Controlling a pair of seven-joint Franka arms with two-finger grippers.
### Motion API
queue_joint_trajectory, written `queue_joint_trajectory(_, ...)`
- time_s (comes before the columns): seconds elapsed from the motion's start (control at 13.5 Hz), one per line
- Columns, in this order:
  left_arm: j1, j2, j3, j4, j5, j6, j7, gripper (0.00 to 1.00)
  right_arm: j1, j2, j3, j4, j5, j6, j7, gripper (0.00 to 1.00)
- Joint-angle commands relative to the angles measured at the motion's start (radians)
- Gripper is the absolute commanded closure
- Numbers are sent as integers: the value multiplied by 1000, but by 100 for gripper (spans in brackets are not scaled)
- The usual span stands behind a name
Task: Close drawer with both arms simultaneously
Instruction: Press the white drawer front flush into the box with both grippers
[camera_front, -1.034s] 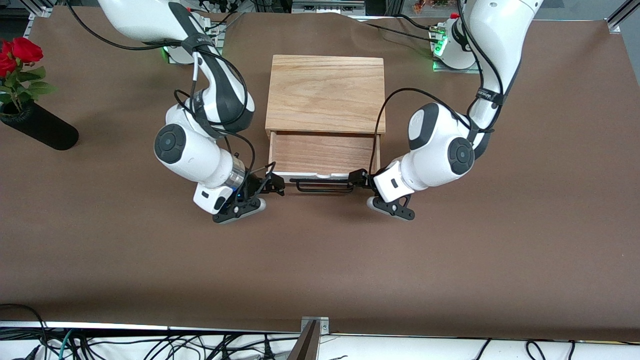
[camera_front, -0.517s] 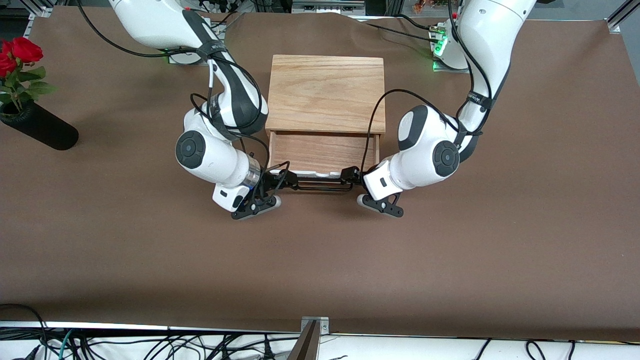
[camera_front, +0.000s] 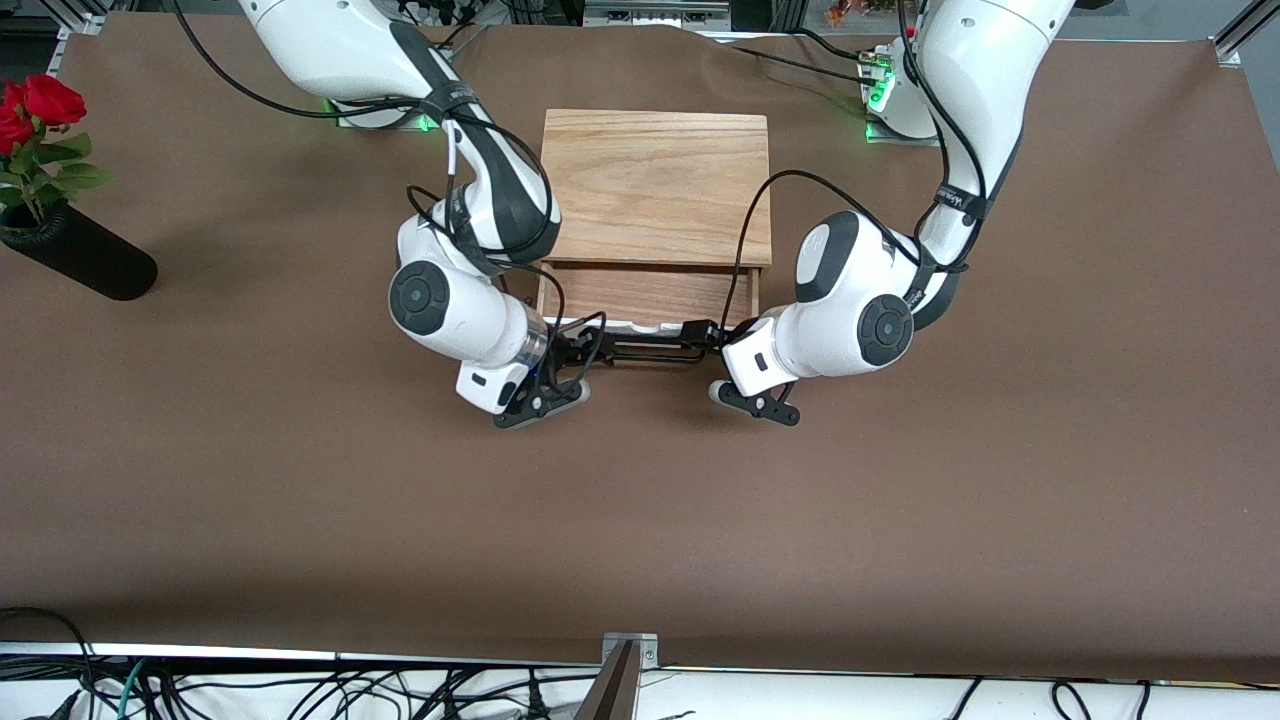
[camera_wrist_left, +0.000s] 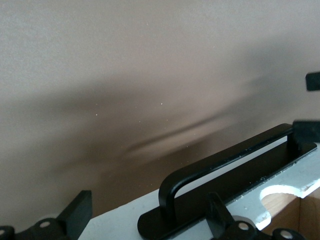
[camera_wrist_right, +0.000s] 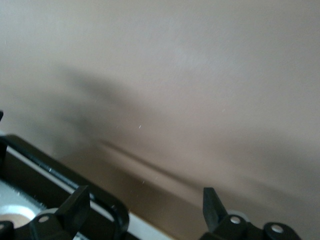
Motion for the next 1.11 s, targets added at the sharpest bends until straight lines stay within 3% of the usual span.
queue_joint_trajectory(0.0, 6, -3, -7, -13, -27, -84, 20, 0, 12, -8, -2, 1, 23, -83, -9, 0)
queue_joint_trajectory(0.37, 31, -21, -5, -13, -24, -245, 24, 0, 17, -16, -2, 1, 22, -203, -11, 0)
queue_joint_trajectory(1.03, 29, -16, -5, -16, -10, -392, 24, 0, 34, -16, -2, 2, 20, -369, -18, 0)
